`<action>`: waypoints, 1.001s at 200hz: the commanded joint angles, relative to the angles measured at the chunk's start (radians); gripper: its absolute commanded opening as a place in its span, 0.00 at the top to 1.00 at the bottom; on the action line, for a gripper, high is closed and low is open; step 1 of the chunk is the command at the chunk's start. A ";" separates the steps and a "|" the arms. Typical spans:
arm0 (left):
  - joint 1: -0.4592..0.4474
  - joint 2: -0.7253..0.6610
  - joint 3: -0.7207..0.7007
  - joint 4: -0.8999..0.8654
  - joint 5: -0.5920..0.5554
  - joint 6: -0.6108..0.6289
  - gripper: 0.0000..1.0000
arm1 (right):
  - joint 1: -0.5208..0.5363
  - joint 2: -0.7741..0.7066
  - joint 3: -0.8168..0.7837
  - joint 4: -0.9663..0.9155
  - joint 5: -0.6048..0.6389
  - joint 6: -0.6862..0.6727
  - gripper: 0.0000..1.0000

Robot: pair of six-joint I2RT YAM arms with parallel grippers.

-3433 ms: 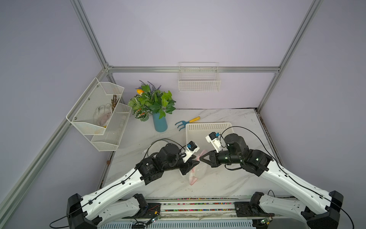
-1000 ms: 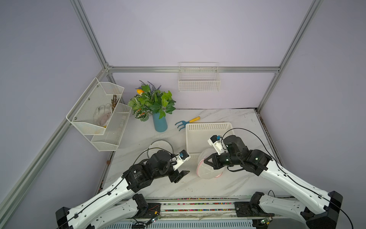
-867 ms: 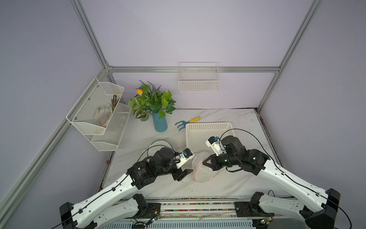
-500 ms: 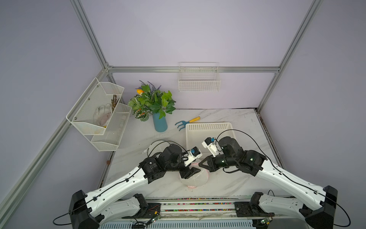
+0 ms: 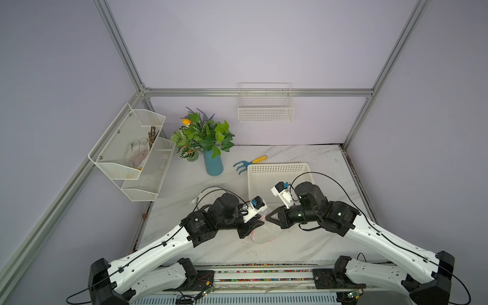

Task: Turn the laundry bag inside out
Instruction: Zip the zipper on the laundry bag.

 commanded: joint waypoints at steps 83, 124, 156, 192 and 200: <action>-0.003 -0.025 -0.013 0.028 0.011 -0.015 1.00 | -0.033 -0.056 0.013 -0.036 0.156 0.005 1.00; -0.003 -0.113 -0.066 0.089 0.007 -0.047 1.00 | -0.138 -0.129 -0.044 -0.086 0.147 0.020 1.00; -0.003 -0.216 -0.145 0.206 -0.054 -0.115 1.00 | -0.167 -0.175 -0.114 -0.098 0.137 0.038 1.00; -0.003 -0.313 -0.240 0.341 -0.079 -0.175 1.00 | -0.181 -0.184 -0.191 -0.064 0.119 0.073 1.00; -0.003 -0.326 -0.256 0.361 -0.077 -0.185 1.00 | -0.182 -0.176 -0.198 -0.057 0.112 0.077 1.00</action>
